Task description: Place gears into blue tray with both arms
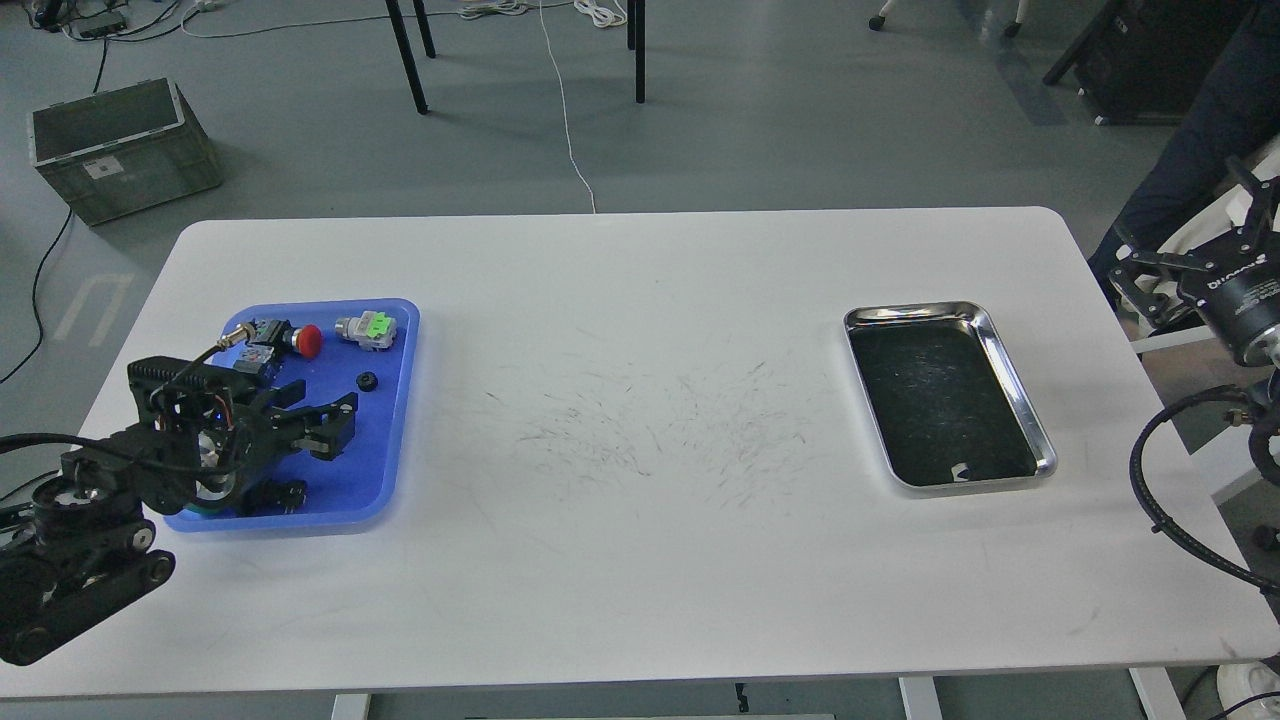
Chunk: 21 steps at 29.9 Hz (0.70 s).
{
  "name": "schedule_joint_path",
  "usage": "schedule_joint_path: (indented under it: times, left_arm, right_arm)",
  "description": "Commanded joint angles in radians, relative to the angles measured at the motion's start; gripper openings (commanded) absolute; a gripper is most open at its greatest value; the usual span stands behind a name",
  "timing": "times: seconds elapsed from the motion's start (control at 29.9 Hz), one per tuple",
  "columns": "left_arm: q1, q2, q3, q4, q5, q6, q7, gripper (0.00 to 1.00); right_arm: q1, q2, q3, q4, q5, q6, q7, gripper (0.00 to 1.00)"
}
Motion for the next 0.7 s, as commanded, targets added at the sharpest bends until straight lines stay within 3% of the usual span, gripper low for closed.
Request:
schedule_joint_path:
  times: [0.0, 0.17, 0.37, 0.67]
  left_arm:
    - [-0.031, 0.005, -0.075, -0.022, -0.035, 0.000, 0.000, 0.98]
    - [-0.184, -0.002, -0.171, -0.039, -0.208, -0.006, 0.004, 0.98]
    - [-0.350, -0.091, -0.240, 0.034, -0.703, 0.003, 0.011, 0.98]
    - [-0.358, -0.214, -0.407, 0.224, -1.231, 0.000, -0.018, 0.98]
  right_arm:
    - [0.002, 0.000, 0.003, 0.004, 0.000, 0.001, 0.000, 0.98]
    - [0.017, 0.000, 0.000, 0.010, 0.000, 0.000, 0.000, 0.99]
    - [0.064, 0.009, -0.014, 0.007, 0.000, -0.012, 0.000, 0.99]
    - [0.072, 0.047, -0.014, -0.002, 0.000, -0.017, 0.002, 0.99]
